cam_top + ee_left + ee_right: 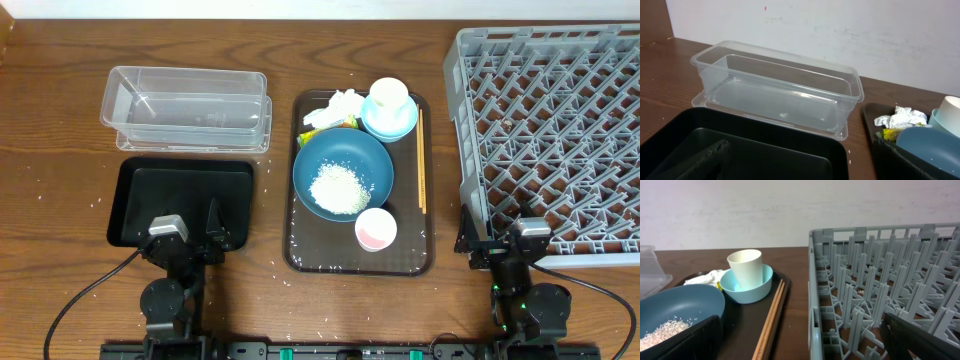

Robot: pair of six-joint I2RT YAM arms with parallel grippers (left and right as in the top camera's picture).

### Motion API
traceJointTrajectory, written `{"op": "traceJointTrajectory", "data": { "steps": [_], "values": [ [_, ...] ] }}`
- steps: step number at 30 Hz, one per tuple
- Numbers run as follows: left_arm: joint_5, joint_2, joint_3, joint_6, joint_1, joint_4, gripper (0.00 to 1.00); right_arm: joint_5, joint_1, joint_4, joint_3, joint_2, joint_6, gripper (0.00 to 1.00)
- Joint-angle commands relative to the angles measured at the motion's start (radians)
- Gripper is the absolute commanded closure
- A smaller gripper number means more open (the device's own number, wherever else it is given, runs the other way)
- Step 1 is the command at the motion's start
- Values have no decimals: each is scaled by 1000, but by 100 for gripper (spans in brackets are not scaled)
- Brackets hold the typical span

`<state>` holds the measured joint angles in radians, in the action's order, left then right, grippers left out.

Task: Sort waste into correct bins and load items into the dishwasher rack

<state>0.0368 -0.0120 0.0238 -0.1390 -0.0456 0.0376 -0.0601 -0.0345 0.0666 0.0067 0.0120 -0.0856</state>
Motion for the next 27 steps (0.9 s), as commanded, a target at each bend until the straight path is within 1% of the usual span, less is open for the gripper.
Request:
{"op": "traceJointTrajectory", "data": {
  "steps": [1,14,18,22,24,27],
  "values": [
    [-30,2,-20,-12,-5,34,8,0,-5,4,-1,0,16,1],
    [-30,2,-20,-12,-5,34,8,0,-5,4,-1,0,16,1],
    [-30,2,-20,-12,-5,34,8,103,-5,-3,-1,0,43,1],
    [-30,2,-20,-12,-5,34,8,111,-5,4,-1,0,42,1],
    [-30,2,-20,-12,-5,34,8,92,-5,-3,-1,0,21,1],
    [-30,2,-20,-12,-5,34,8,7,-5,-10,-1,0,-53,1]
  ]
}}
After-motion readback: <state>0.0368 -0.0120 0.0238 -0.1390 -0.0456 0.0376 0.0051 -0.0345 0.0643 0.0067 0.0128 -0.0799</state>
